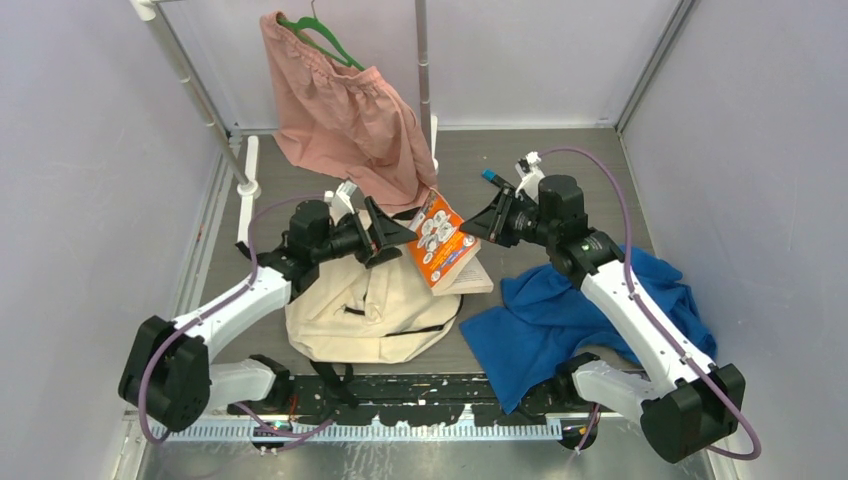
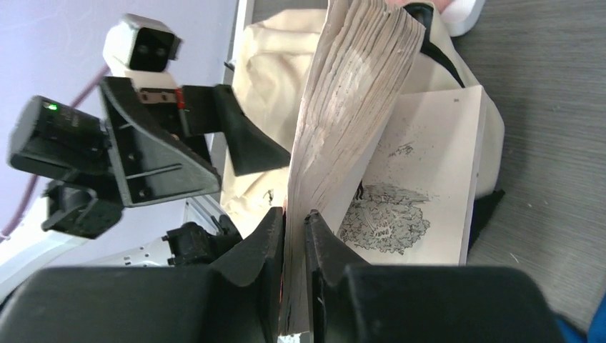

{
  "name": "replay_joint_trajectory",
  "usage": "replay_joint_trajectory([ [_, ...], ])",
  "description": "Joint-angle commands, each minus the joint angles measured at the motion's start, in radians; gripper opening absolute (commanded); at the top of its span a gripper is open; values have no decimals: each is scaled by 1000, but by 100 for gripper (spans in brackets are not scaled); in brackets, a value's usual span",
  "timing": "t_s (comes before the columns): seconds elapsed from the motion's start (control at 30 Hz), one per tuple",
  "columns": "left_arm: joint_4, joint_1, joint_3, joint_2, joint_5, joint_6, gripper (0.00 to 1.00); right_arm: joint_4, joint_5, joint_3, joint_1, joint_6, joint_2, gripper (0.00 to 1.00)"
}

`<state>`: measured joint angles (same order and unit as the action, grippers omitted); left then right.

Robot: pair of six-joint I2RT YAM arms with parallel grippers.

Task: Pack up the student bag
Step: Pick up the book from the center of the board.

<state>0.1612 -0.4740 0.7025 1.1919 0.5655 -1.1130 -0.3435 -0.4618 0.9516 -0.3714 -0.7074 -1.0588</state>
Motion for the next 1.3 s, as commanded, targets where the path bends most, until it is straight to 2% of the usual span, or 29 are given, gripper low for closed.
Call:
replay_joint_trajectory([
  [0.0, 289, -6, -49, 71, 58, -160, 100, 219, -12, -2, -17, -80, 26, 1],
  [0.17, 383, -9, -110, 101, 26, -246, 100, 272, 23, -42, -23, -126, 48, 1],
  [0.27, 392, -9, -130, 103, -7, -247, 100, 308, 34, -72, -25, -156, 59, 1],
  [0.47, 480, -9, -139, 165, 1, -287, 100, 288, 41, -76, -27, -150, 75, 1],
  [0.6, 561, -16, -128, 236, 17, -325, 100, 316, 60, -105, -27, -181, 93, 1],
  [0.73, 576, -21, -128, 267, 21, -334, 100, 404, 109, -166, -26, -236, 137, 1],
  [1.03, 619, -48, -58, 342, -17, -347, 98, 458, 62, -228, -28, -298, 122, 1],
  [1.13, 619, -52, -15, 378, -14, -353, 86, 444, 62, -245, -28, -304, 131, 1],
  [1.2, 625, -52, -5, 379, -21, -355, 69, 394, 72, -239, -28, -289, 138, 1],
  [1.27, 615, -52, -1, 370, -31, -350, 46, 285, 105, -220, -28, -259, 155, 1],
])
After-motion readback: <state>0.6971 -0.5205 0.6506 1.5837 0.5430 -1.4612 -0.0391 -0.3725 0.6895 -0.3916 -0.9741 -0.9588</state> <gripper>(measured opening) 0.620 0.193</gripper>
